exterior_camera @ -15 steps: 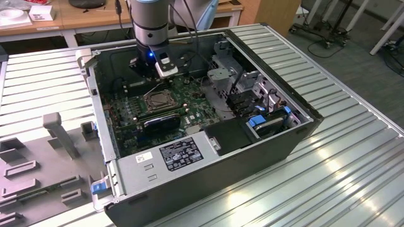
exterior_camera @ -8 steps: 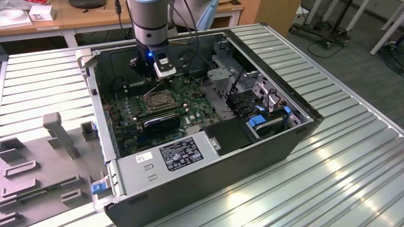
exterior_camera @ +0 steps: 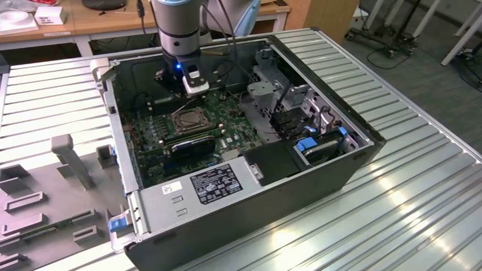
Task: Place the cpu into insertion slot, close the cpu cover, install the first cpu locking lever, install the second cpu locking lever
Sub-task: 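Install the first cpu locking lever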
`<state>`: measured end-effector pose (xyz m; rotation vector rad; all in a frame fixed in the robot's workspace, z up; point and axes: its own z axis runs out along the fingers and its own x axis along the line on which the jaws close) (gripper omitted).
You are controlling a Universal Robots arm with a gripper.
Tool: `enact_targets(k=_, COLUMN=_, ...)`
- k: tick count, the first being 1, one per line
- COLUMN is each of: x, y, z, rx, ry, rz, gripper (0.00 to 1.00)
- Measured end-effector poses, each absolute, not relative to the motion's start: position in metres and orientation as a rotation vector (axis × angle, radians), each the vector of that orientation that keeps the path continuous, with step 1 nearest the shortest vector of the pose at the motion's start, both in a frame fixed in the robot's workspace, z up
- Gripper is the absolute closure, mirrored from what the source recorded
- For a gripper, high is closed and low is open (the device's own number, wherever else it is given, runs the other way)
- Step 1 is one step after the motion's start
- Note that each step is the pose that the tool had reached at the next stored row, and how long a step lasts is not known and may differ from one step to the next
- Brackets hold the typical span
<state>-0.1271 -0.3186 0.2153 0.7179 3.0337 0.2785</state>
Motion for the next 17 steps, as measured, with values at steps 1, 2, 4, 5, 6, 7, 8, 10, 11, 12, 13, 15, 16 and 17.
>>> enact_targets(k=1, x=-0.127, y=-0.3188, z=0.2149, rx=0.724, ry=3.032, rz=0.279, gripper=0.89)
enact_targets(k=2, x=-0.127, y=-0.3191, z=0.2144, rx=0.731, ry=3.029, rz=0.279, gripper=0.89)
enact_targets(k=4, x=-0.127, y=-0.3197, z=0.2136, rx=0.746, ry=3.025, rz=0.279, gripper=0.89)
enact_targets(k=5, x=-0.127, y=-0.3199, z=0.2131, rx=0.754, ry=3.022, rz=0.278, gripper=0.89)
enact_targets(k=6, x=-0.127, y=-0.3202, z=0.2124, rx=0.763, ry=3.019, rz=0.278, gripper=0.89)
enact_targets(k=7, x=-0.127, y=-0.3204, z=0.2116, rx=0.771, ry=3.017, rz=0.278, gripper=0.89)
enact_targets(k=8, x=-0.127, y=-0.3206, z=0.2108, rx=0.78, ry=3.014, rz=0.278, gripper=0.89)
enact_targets(k=10, x=-0.127, y=-0.3211, z=0.2091, rx=0.8, ry=3.007, rz=0.278, gripper=0.89)
enact_targets(k=11, x=-0.127, y=-0.3211, z=0.2084, rx=0.812, ry=3.003, rz=0.278, gripper=0.89)
enact_targets(k=12, x=-0.127, y=-0.3212, z=0.208, rx=0.824, ry=2.999, rz=0.277, gripper=0.89)
enact_targets(k=13, x=-0.127, y=-0.3211, z=0.208, rx=0.83, ry=2.998, rz=0.277, gripper=0.89)
enact_targets(k=15, x=-0.127, y=-0.3205, z=0.2079, rx=0.833, ry=2.996, rz=0.277, gripper=0.89)
enact_targets(k=16, x=-0.127, y=-0.3203, z=0.2079, rx=0.834, ry=2.996, rz=0.277, gripper=0.89)
enact_targets(k=17, x=-0.127, y=-0.3203, z=0.2081, rx=0.835, ry=2.995, rz=0.277, gripper=0.89)
